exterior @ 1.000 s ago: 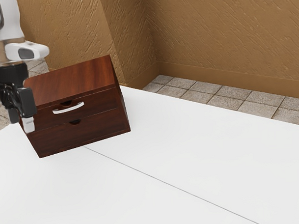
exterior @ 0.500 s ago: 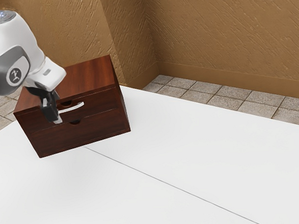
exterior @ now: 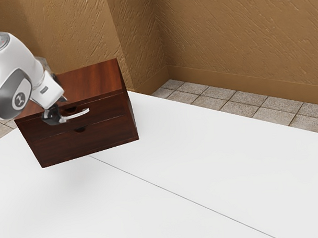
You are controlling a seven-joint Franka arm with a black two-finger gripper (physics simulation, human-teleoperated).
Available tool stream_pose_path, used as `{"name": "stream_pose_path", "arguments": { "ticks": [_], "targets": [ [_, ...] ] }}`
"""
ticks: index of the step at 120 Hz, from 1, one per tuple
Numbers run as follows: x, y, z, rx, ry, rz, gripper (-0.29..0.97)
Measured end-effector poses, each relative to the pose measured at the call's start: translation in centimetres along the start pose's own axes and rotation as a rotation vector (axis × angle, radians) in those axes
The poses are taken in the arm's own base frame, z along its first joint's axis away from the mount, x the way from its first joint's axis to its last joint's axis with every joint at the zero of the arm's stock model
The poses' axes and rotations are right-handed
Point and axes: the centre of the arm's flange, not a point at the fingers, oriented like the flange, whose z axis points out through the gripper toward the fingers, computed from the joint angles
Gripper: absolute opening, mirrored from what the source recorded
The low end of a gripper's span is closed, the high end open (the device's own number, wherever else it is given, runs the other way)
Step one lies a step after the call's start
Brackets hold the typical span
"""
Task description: Pull the drawer handle with one arm to open the drawer
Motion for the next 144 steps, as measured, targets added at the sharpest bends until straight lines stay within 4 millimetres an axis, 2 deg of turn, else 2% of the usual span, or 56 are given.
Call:
{"name": "stream_pose_path", "arguments": {
  "ticks": [7, 24, 39, 63, 90, 108, 126, 144],
  "targets": [
    [0.4, 0.4, 0.3, -0.005, 0.005, 0.023, 0.36],
    [-0.5, 0.6, 2.1, -0.027, 0.0, 0.032, 0.27],
    [-0.5, 0.5, 2.4, -0.034, 0.026, 0.019, 0.2],
    [-2.8, -0.4, 3.0, -0.045, 0.07, -0.072, 0.17],
    [-1.6, -0.6, 4.8, -0.077, 0.114, -0.083, 0.14],
    [-1.1, 0.0, 5.4, -0.092, 0.116, -0.074, -0.02],
    [-0.6, 1.1, 5.0, -0.109, 0.109, -0.048, -0.02],
    [0.8, 4.2, 3.2, -0.12, 0.108, -0.003, -0.08]
  ]
}}
